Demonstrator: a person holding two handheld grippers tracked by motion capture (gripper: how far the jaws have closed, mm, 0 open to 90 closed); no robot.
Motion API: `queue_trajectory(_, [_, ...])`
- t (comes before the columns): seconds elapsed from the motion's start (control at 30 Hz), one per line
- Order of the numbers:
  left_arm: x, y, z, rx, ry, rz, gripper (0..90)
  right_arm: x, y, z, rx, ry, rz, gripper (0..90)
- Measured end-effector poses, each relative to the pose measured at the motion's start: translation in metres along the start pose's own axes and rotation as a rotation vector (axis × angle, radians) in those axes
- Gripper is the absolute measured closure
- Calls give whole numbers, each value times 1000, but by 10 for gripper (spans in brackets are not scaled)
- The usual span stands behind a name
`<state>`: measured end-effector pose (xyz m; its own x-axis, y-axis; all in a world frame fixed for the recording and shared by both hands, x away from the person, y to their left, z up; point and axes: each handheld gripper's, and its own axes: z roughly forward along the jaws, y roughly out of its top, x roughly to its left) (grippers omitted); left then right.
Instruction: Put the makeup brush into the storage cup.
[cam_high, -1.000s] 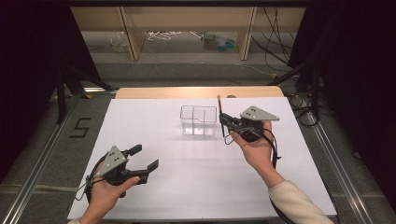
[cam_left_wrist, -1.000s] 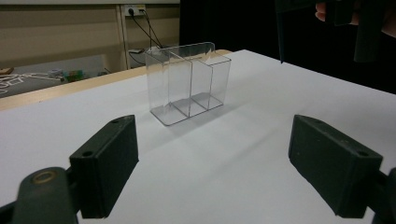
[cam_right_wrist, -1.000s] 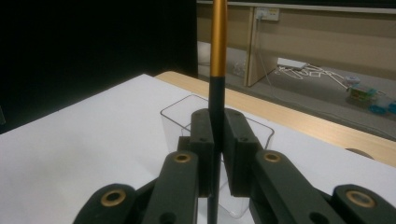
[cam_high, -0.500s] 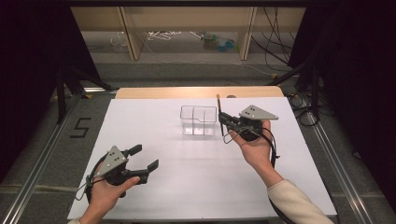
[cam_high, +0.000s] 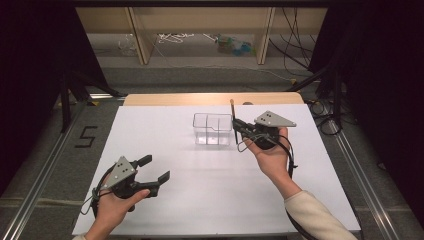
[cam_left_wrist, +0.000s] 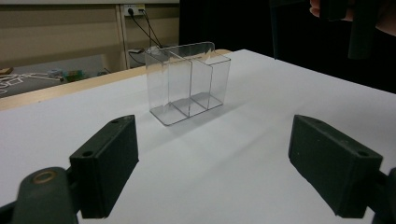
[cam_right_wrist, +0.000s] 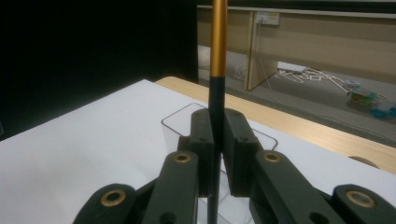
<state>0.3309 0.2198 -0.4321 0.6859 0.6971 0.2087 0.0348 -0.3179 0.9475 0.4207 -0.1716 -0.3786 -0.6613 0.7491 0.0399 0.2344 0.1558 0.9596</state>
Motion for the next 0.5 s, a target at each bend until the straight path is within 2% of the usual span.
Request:
queue_trajectory(0.1, [0,0,0,-3,0,0,155,2,1,0,13,14,24,837])
queue_trajectory(0.17, [0,0,1,-16,-8,2,155,1,2,2,-2,6,0,837])
queue_trajectory(0.27, [0,0,1,-16,-8,3,155,2,2,2,-3,8,4,837])
queue_trajectory(0.3, [0,0,1,-16,-8,2,155,3,3,2,7,14,21,837])
queue_trajectory(0.33, [0,0,1,-6,-2,0,155,1,3,3,-7,5,0,837])
queue_trajectory(0.5, [0,0,0,-2,-1,1,155,1,4,5,-12,3,1,837])
